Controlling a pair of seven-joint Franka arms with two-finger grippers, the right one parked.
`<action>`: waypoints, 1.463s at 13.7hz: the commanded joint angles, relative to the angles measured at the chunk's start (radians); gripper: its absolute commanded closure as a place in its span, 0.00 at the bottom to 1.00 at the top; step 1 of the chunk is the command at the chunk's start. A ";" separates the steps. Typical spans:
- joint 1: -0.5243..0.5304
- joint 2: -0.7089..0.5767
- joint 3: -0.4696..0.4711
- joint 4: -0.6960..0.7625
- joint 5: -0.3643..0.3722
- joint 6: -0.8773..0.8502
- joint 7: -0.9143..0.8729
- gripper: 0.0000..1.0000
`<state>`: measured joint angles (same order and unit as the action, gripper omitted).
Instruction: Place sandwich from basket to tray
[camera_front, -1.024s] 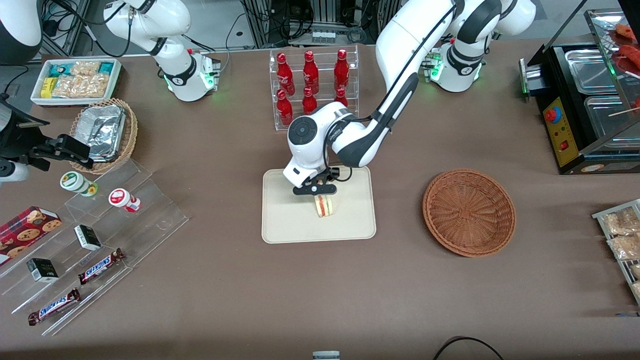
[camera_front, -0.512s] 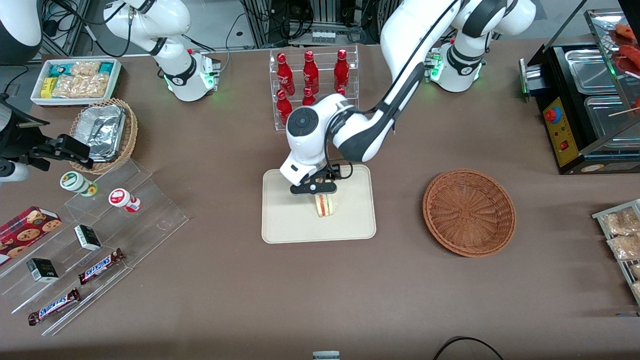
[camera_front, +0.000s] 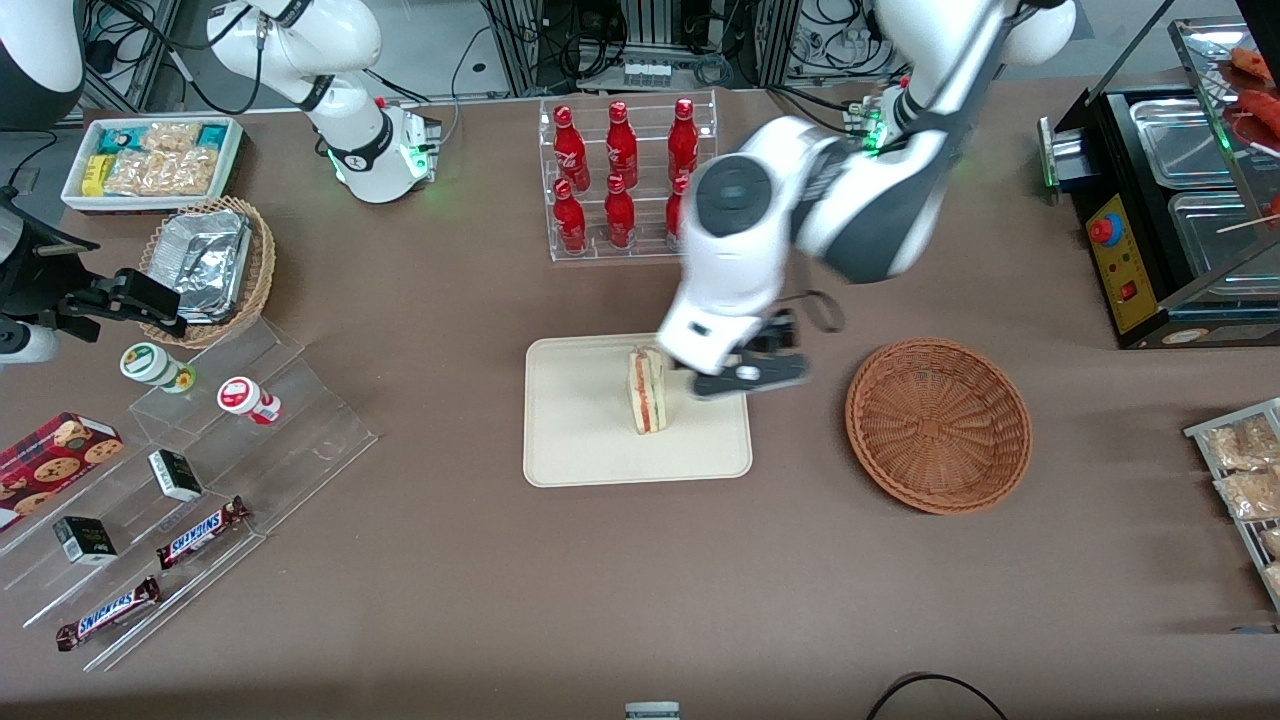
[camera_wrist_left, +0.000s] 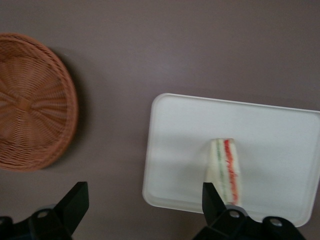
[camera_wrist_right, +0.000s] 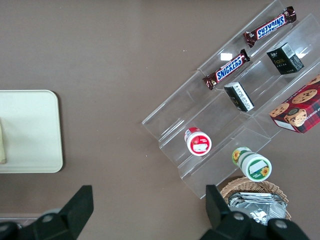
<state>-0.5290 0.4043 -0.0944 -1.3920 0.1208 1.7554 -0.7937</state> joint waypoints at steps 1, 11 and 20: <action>0.108 -0.122 -0.008 -0.116 -0.035 -0.011 0.140 0.00; 0.433 -0.372 -0.002 -0.298 -0.093 -0.096 0.615 0.00; 0.500 -0.408 0.002 -0.256 -0.095 -0.134 0.679 0.00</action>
<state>-0.0333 -0.0125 -0.0872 -1.6735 0.0383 1.6317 -0.1180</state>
